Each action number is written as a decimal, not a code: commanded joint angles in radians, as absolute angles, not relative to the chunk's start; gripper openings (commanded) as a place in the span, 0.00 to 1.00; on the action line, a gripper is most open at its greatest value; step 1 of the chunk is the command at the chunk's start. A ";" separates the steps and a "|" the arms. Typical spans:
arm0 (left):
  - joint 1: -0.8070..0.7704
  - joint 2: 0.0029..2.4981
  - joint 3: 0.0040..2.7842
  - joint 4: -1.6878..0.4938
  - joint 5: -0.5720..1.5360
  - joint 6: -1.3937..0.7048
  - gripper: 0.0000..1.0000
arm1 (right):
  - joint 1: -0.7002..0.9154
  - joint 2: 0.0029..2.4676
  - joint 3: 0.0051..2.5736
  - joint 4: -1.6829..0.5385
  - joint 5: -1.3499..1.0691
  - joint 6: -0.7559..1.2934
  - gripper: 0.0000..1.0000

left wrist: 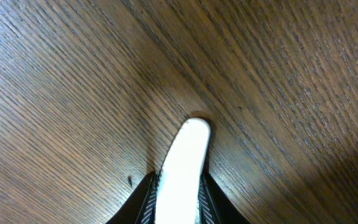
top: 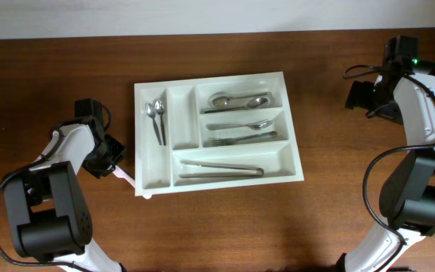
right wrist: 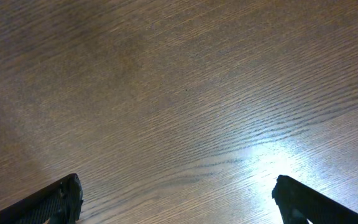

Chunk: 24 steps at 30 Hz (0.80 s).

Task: Pack container
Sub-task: 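Close the left gripper on the white plastic knife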

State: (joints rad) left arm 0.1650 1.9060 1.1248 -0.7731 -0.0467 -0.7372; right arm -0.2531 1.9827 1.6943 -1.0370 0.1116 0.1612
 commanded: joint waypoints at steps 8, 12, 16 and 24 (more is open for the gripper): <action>0.180 2.048 1.018 -0.722 -0.102 -0.746 0.17 | -0.257 1.987 1.713 -1.036 0.113 0.173 0.99; 0.180 2.048 1.018 -0.691 -0.106 -0.746 0.18 | -0.257 1.987 1.713 -1.036 0.113 0.173 0.99; 0.180 2.048 1.018 -0.659 -0.142 -0.746 0.18 | -0.257 1.987 1.713 -1.036 0.113 0.173 0.99; 0.180 2.048 1.018 -0.609 -0.244 -0.746 0.18 | -0.257 1.987 1.713 -1.036 0.113 0.173 0.99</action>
State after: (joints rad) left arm 0.1650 1.9026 1.1042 -0.6197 -0.1772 -0.7406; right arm -0.2531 1.9827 1.6943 -1.0370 0.1112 0.1616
